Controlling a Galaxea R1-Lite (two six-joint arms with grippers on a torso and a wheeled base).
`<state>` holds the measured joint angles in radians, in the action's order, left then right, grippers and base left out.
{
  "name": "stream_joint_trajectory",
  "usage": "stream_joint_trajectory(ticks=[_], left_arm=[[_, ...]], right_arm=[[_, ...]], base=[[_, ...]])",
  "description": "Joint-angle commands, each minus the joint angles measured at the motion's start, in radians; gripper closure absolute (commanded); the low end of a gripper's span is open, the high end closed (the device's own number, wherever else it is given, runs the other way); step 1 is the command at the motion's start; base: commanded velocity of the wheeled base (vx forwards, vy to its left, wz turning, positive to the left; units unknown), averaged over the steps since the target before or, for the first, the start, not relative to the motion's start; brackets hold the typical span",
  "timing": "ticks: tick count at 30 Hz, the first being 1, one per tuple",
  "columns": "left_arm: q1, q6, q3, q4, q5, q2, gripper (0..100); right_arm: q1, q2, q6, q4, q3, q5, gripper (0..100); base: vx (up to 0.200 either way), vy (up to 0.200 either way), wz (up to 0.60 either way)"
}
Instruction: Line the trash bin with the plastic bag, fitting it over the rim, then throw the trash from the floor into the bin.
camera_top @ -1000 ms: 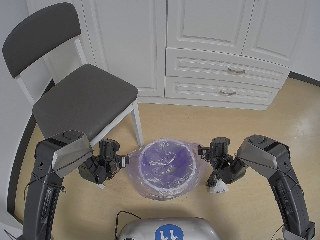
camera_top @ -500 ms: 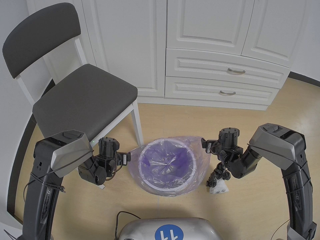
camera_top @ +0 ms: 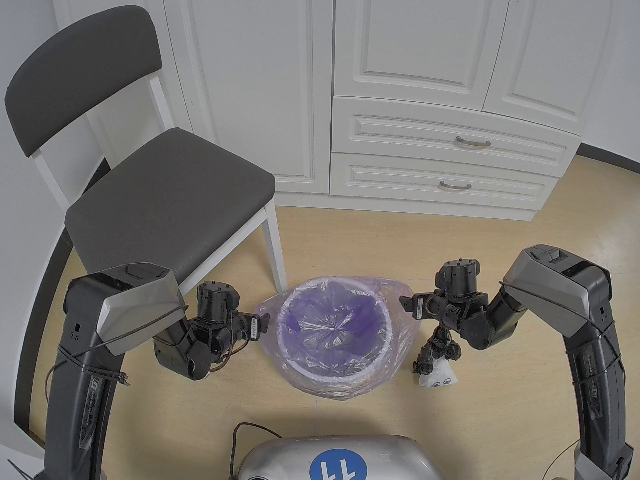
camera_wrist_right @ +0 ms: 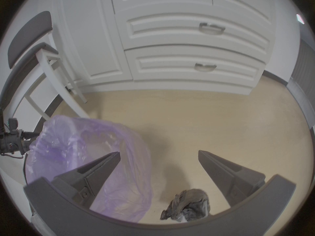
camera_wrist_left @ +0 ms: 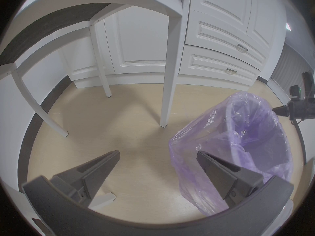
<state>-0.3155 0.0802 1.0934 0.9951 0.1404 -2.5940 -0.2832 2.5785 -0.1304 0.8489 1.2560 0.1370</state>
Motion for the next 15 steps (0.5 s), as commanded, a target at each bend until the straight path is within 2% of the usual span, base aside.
stream_joint_trajectory(ticks=[1, 6, 11, 15], left_arm=[[-0.004, 0.001, -0.004, 0.0, 0.001, -0.001, 0], [0.001, 0.001, -0.007, 0.002, 0.001, 0.003, 0], [0.0, 0.001, -0.009, 0.013, 0.001, 0.002, 0], [0.001, 0.0, -0.009, 0.013, 0.002, 0.002, 0]], right_arm=[[0.012, 0.02, -0.021, -0.068, 0.045, -0.045, 0], [0.025, 0.063, -0.058, -0.208, 0.18, -0.105, 0], [0.025, 0.144, -0.058, -0.283, 0.323, -0.114, 0], [0.013, 0.164, -0.055, -0.341, 0.375, -0.126, 0]], base=[[0.0, 0.0, 0.0], [0.0, 0.0, 0.0], [0.0, 0.0, 0.0], [0.0, 0.0, 0.0]])
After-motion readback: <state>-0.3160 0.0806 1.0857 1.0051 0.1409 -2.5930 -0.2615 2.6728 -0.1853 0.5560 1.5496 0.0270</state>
